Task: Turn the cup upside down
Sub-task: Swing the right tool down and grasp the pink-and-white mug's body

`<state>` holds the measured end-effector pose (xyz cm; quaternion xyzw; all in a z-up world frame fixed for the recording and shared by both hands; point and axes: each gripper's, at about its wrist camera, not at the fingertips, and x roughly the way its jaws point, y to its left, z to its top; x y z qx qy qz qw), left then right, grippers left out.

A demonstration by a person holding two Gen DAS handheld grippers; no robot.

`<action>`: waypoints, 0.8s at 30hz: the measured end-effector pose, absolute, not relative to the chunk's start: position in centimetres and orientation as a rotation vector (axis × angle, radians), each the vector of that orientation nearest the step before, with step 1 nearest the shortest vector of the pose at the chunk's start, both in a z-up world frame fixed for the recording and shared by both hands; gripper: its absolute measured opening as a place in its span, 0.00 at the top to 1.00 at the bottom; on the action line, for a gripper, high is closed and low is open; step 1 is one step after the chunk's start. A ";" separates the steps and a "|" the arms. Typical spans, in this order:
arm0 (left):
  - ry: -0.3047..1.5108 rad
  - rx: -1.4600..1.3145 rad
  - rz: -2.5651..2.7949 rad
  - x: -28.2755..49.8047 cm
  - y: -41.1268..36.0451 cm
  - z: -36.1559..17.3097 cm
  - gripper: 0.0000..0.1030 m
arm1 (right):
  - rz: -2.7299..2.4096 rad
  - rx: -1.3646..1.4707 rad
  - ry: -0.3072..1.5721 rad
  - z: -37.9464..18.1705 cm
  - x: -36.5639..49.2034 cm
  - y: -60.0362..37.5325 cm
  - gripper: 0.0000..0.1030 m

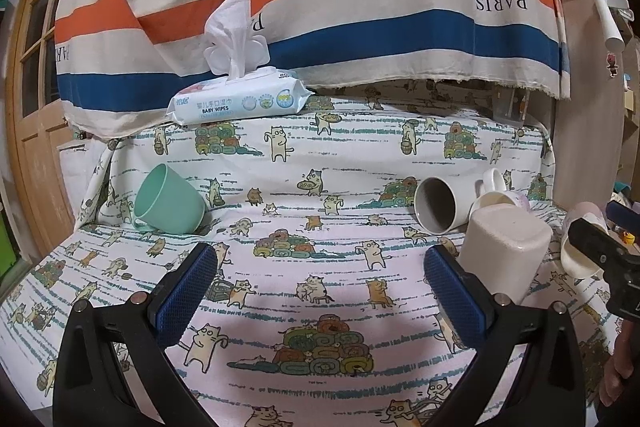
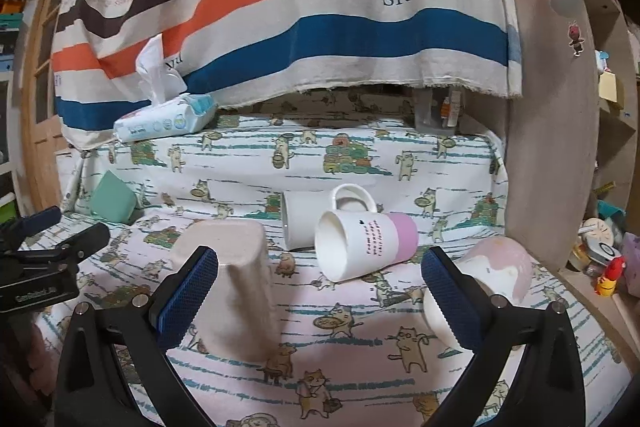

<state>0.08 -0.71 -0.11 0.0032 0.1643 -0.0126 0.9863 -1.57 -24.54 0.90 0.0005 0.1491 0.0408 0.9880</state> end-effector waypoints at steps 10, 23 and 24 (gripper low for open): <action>0.324 0.004 -0.025 0.0 -0.6 -0.1 0.00 | 0.029 -0.008 0.306 2.7 -2.1 -26.3 0.00; 0.329 0.004 -0.021 0.0 -0.6 -0.1 0.00 | -0.336 0.094 0.439 4.9 -0.2 -35.6 0.00; 0.331 0.004 -0.019 0.1 -0.5 -0.1 0.00 | -0.336 0.143 0.486 4.5 0.7 -36.4 0.00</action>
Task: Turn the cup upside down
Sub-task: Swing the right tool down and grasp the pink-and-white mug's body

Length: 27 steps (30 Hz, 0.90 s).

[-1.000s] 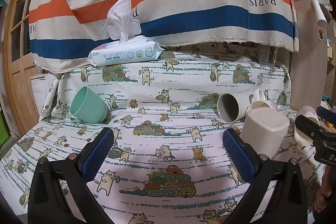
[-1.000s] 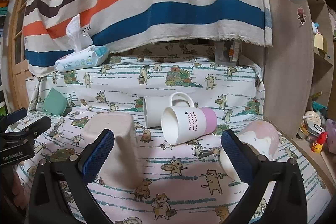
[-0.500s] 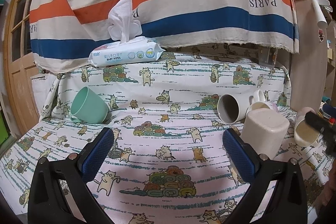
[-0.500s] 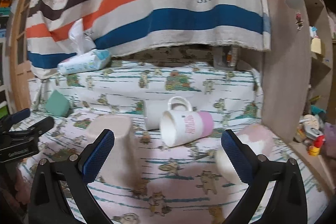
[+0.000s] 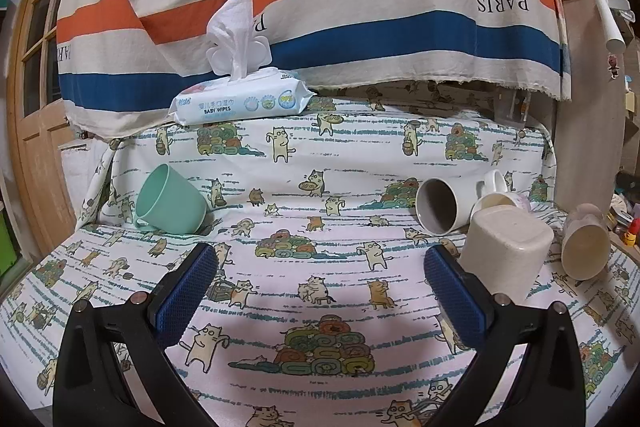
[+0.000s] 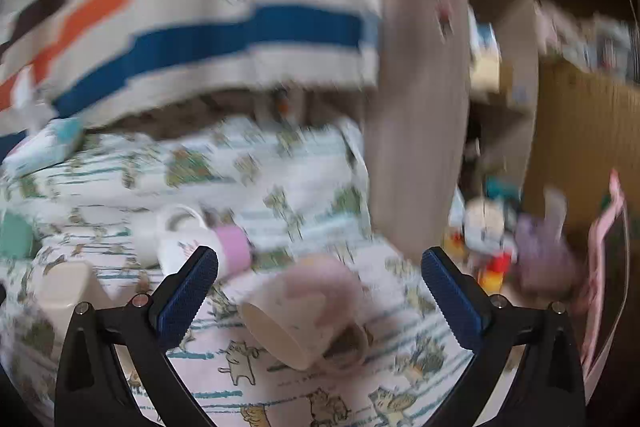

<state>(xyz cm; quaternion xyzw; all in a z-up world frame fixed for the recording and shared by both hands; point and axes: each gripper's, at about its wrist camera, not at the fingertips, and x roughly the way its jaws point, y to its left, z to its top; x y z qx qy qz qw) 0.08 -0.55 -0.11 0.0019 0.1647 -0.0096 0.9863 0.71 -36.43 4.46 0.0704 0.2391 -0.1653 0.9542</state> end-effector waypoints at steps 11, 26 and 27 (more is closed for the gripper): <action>0.366 0.014 0.007 0.8 -0.7 -0.3 0.00 | -0.233 0.540 0.847 -1.0 7.5 -40.9 0.01; 0.340 0.018 0.010 0.5 -0.8 -0.2 0.00 | -0.148 0.735 0.890 -4.3 8.5 -40.9 0.11; 0.341 0.018 0.010 0.4 -0.8 -0.2 0.00 | -0.138 0.740 0.893 -4.3 8.4 -40.9 0.11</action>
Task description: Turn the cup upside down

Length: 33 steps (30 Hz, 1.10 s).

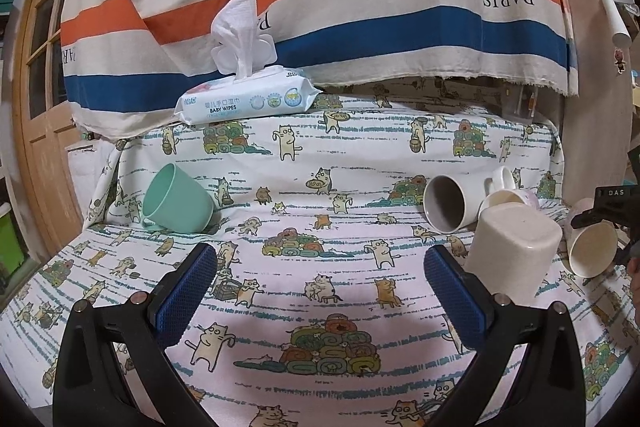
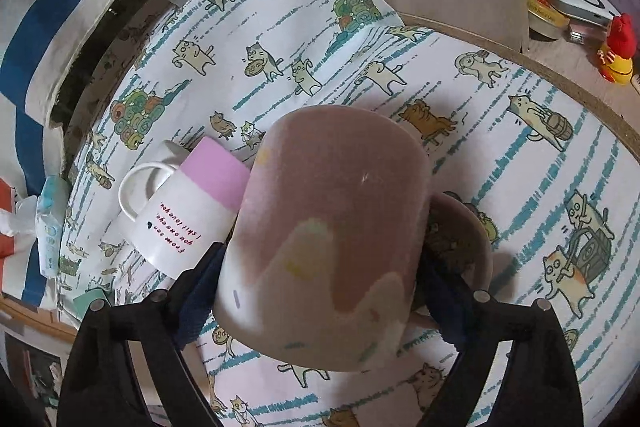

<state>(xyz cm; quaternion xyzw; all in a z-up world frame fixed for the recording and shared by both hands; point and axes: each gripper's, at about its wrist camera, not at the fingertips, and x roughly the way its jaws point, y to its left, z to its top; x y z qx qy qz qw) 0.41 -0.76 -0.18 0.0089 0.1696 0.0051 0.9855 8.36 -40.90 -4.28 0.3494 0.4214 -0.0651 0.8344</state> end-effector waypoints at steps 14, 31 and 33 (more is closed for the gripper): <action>0.340 0.015 0.013 0.4 -0.6 -0.2 0.00 | 0.093 0.620 0.814 0.3 2.9 -34.6 0.11; 0.330 0.017 0.009 0.2 -0.8 0.0 0.00 | 0.300 0.442 0.994 -3.2 3.5 -28.9 0.14; 0.327 0.016 0.009 0.1 -0.9 0.0 0.00 | 0.274 0.380 0.974 -2.7 3.7 -28.3 0.14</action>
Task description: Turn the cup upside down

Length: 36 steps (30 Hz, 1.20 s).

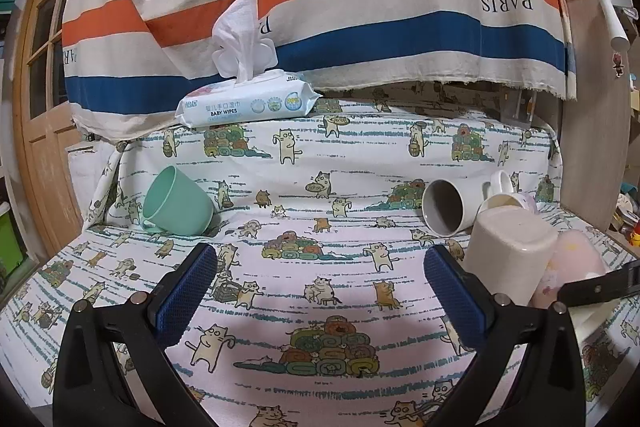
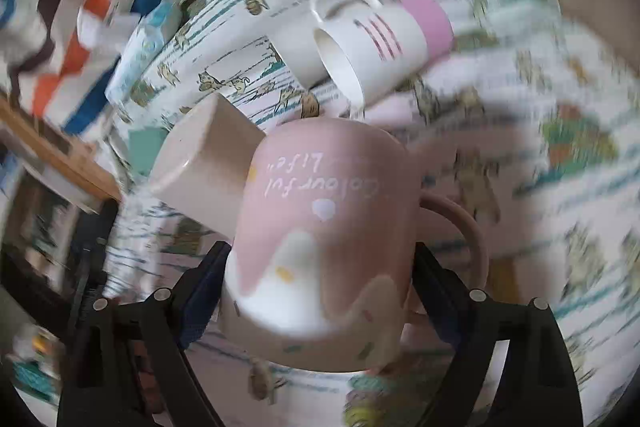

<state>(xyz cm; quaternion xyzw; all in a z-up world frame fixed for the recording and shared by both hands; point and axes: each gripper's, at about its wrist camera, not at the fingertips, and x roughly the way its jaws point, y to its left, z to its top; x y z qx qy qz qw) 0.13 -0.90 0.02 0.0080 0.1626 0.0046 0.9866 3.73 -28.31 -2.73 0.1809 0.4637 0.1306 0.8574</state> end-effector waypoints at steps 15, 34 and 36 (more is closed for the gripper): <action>0.429 -0.005 -0.307 -1.8 -4.3 1.6 0.00 | 0.188 0.225 0.691 0.5 1.4 -30.9 0.12; 0.893 -0.203 -0.531 5.0 -17.9 5.4 0.11 | -0.223 0.225 0.262 2.7 -4.1 -42.5 0.01; 0.962 -0.247 -0.518 5.9 -18.2 4.3 0.18 | -0.229 0.209 0.247 3.1 -4.5 -42.5 0.01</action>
